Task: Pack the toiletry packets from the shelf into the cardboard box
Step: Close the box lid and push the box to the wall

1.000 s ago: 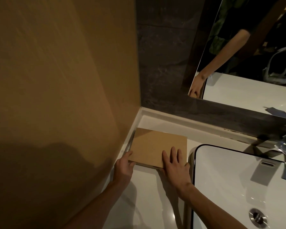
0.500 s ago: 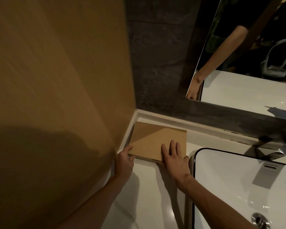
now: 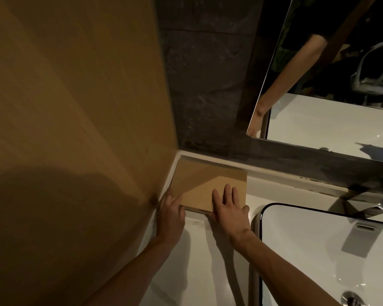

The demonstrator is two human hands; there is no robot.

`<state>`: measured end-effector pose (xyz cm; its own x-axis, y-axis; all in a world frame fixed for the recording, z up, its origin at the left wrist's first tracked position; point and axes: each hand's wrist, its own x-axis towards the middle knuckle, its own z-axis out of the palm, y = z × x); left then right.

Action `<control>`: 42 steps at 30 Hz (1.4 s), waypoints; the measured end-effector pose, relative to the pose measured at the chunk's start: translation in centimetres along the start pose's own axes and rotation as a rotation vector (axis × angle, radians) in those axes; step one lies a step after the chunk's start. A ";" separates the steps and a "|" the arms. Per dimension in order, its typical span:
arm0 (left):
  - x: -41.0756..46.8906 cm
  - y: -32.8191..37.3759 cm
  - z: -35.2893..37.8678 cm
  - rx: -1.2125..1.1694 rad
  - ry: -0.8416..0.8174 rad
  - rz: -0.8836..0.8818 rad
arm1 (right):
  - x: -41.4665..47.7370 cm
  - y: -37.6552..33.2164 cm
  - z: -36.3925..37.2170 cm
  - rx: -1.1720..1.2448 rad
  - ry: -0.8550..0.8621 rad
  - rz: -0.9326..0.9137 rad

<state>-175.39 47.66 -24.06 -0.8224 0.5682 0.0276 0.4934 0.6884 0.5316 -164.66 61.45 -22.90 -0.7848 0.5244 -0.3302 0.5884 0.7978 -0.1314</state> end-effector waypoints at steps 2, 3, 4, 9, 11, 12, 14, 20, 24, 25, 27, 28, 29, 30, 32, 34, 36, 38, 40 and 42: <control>0.0 0.1 0.5 0.076 -0.006 0.105 | 0.2 -0.1 -0.1 0.007 0.001 0.003; 0.1 0.2 0.9 0.105 -0.020 0.154 | 0.3 -0.2 0.0 0.015 0.003 0.005; 0.3 0.4 1.2 0.132 -0.042 0.190 | 0.3 -0.2 0.0 0.021 0.006 0.008; 0.3 1.2 2.1 0.415 -0.241 0.232 | 0.5 -0.2 0.2 0.023 0.016 0.016; 0.6 0.9 2.5 0.451 -0.263 0.246 | 0.6 -0.3 0.1 0.021 0.022 0.020; 0.9 0.9 2.6 0.464 -0.278 0.236 | 0.7 -0.3 0.1 0.021 0.022 0.022; 1.4 1.1 2.2 0.480 -0.312 0.218 | 0.9 -0.4 0.0 0.022 0.020 0.029; 2.4 1.5 1.8 0.473 -0.349 0.226 | 1.7 -0.5 0.0 0.024 0.021 0.047; 2.7 1.6 1.6 0.466 -0.359 0.231 | 2.0 -0.5 0.1 0.013 0.028 0.055; 2.7 1.6 1.5 0.469 -0.354 0.233 | 2.0 -0.5 0.2 0.014 0.025 0.057; 2.7 1.6 1.4 0.458 -0.352 0.230 | 2.0 -0.6 0.1 0.010 0.024 0.055; 2.6 1.7 1.3 0.450 -0.353 0.228 | 2.0 -0.6 0.1 0.007 0.022 0.055; 2.6 1.7 1.3 0.448 -0.359 0.223 | 1.9 -0.6 0.0 0.007 0.019 0.054; 2.7 1.9 1.2 0.455 -0.370 0.216 | 1.9 -0.5 -0.1 0.011 0.013 0.052; 2.8 2.2 0.9 0.487 -0.388 0.201 | 1.8 -0.5 -0.4 0.008 0.001 0.045; 2.7 2.4 0.4 0.483 -0.403 0.198 | 1.8 -0.5 -0.6 0.009 -0.018 0.042; 2.2 2.6 -0.3 0.453 -0.395 0.190 | 1.4 -0.5 -1.0 0.031 -0.019 0.045; 1.2 2.6 -1.1 0.412 -0.373 0.191 | 0.6 -0.6 -1.4 0.036 0.011 0.046; 0.1 2.5 -1.9 0.366 -0.353 0.207 | -0.5 -0.8 -1.7 0.022 0.038 0.036; -1.2 2.4 -2.8 0.322 -0.340 0.228 | -1.7 -1.1 -1.8 0.011 0.067 0.012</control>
<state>-173.99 47.32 -20.42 -0.5720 0.7973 -0.1927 0.7554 0.6036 0.2551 -164.29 60.20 -20.48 -0.7889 0.5528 -0.2685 0.5995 0.7883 -0.1385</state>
